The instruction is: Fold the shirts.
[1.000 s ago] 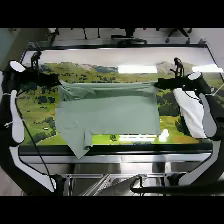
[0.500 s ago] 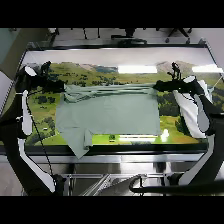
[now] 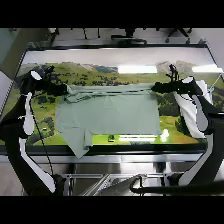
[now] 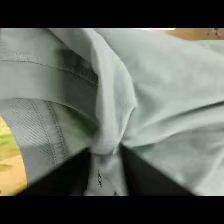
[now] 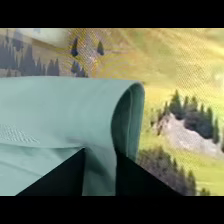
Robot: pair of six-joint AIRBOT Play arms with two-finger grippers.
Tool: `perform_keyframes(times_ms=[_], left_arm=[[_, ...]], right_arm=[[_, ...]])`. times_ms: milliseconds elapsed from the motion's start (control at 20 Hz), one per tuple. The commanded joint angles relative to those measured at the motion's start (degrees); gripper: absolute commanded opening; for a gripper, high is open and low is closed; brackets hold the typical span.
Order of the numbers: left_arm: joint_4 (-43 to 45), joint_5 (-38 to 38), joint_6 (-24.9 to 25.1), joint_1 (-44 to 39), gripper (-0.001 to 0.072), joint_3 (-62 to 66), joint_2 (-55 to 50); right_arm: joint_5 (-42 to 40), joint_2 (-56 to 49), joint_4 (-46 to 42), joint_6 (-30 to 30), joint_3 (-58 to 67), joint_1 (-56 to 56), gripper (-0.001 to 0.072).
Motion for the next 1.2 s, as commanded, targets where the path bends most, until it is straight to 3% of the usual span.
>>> perform_keyframes(times_ms=[0, 50, 100, 150, 300, 600, 850, 1150], left_arm=[[-0.61, -5.33, -3.08, -0.15, 0.0642, 2.86, 0.04], [-0.7, -7.82, -4.61, -0.15, 0.0642, 5.18, 0.04], [-0.7, -10.82, -5.75, -0.13, 0.0641, 7.82, 0.07], [-0.92, -13.99, -6.82, 0.07, 0.0641, 9.62, 0.7], [-0.66, -18.78, -7.96, 1.25, 0.0641, 2.8, 7.5], [-0.61, -18.69, -7.87, 6.43, 0.0641, -34.16, 29.55], [-1.49, -13.57, -7.96, 8.02, 0.0642, -63.65, 47.6], [-8.85, -1.92, -7.93, 7.82, 0.0641, -80.28, 55.78]], right_arm=[[1.2, 2.16, -3.78, 0.04, 0.07, 0.07, 0.0253], [1.6, 3.48, -5.75, 0.11, 0.09, 0.07, 0.0258], [2.14, 5.05, -8.5, 1.68, 0.09, 0.02, 0.0383], [2.95, 6.93, -12.33, 5.11, 0.09, -0.28, 0.0459], [8.94, 12.59, -22.32, 13.18, 0.02, -1.77, 0.0463], [24.81, 18.4, -20.83, 14.88, -7.08, -7.34, 0.0458], [24.35, 22.25, -13.99, 12.63, -21.94, -7.72, 0.0457], [23.43, 22.38, -13.31, 12.02, -29.88, -7.74, 0.0457]])
